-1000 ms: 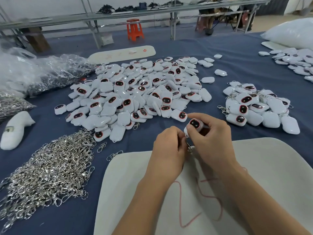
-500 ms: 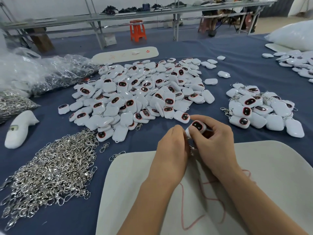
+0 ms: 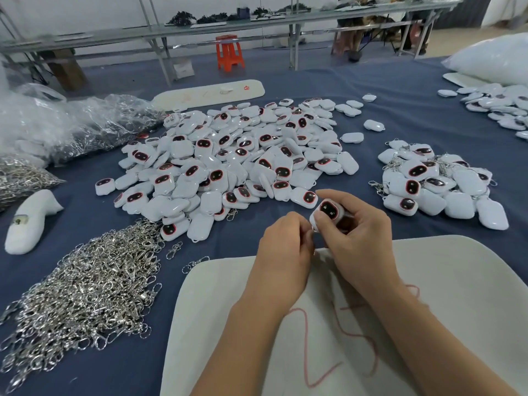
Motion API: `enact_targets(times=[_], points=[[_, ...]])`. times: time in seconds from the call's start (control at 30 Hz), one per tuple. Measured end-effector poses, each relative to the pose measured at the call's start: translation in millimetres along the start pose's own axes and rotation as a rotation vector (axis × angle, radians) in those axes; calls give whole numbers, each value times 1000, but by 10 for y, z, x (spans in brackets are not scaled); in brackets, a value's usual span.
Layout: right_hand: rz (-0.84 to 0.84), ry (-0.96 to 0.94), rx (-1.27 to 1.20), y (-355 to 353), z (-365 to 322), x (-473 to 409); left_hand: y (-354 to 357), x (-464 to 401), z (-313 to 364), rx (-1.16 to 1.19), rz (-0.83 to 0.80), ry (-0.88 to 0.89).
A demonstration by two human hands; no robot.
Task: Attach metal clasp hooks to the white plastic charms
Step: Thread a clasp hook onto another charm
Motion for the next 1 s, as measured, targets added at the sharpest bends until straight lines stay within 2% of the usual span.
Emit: enact_targets(times=[0.13,0.47,0.83,1.0], points=[[-73,-97,44,24,-17,11,-1,-29,-89,88,-19,-42],[-56,-5,-140,7,1,7,-59,-51,-87,281,33,-131],[-69,52,-241,21,11,-3,-116,-40,-53,216,188,-35],[-68,69,-295,4,2,-8,-121,-47,-98,225,153,-22]])
Point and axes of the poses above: each hand's wrist, its own x-axis away from the middle knuckle, its own y-axis out of the palm, z = x × y, the point moved 3 cm from there along -x, towards the middle knuckle, and after that the axes turned 2 degrees about -x, right-handed, at the moved point
